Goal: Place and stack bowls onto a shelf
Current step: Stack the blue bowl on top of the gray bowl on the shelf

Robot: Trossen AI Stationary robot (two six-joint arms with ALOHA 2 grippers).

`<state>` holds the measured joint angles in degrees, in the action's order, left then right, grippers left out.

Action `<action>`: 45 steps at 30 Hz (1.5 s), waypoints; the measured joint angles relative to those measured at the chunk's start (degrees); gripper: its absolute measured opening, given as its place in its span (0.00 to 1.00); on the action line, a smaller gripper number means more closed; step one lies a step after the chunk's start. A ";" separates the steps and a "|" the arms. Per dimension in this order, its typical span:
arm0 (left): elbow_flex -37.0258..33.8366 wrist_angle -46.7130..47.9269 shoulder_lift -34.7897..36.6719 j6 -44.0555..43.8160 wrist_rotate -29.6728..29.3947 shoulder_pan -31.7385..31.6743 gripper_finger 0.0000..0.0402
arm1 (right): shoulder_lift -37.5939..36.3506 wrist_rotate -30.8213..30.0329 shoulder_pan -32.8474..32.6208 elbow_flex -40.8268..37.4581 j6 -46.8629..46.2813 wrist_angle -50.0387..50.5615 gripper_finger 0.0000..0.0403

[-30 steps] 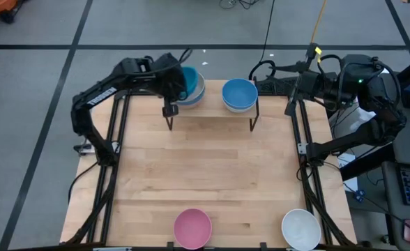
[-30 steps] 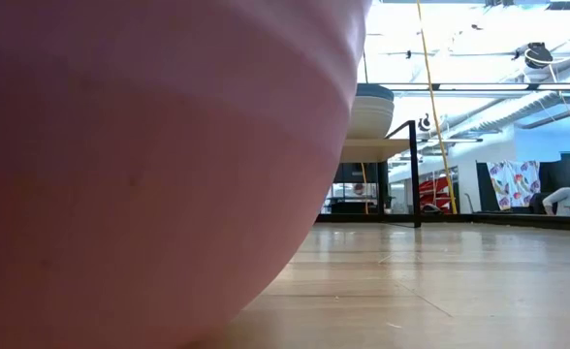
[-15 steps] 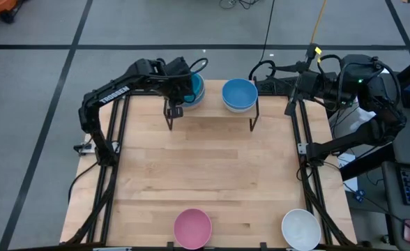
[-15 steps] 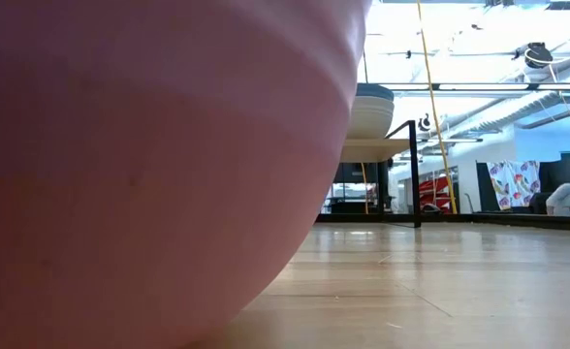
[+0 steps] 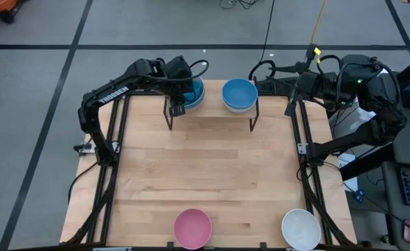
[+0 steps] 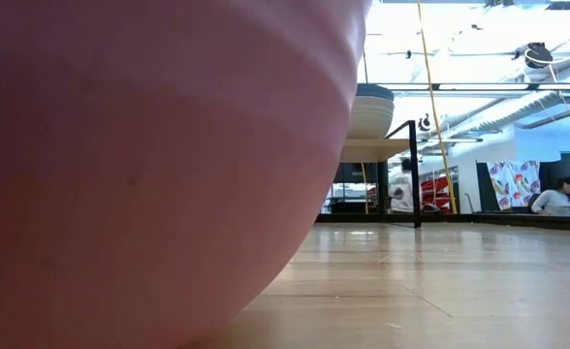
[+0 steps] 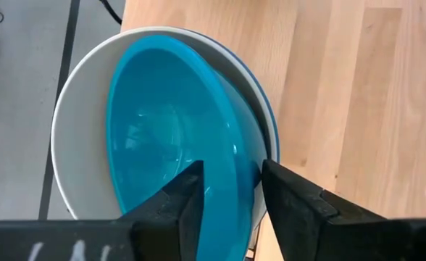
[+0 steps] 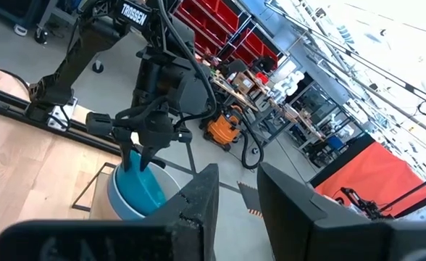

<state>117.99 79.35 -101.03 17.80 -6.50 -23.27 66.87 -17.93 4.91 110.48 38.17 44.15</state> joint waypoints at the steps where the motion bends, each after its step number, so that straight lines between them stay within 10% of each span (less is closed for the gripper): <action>1: 0.00 0.02 0.00 0.02 0.00 0.00 0.36 | 0.00 0.00 0.00 0.00 0.00 0.07 0.22; 45: -0.59 -1.07 1.76 1.42 -2.67 1.51 0.37 | 0.00 0.02 0.00 0.00 -0.02 0.69 0.22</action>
<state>117.40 78.29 -99.27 19.22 -9.17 -21.76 66.87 -17.91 4.91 110.48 38.15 44.84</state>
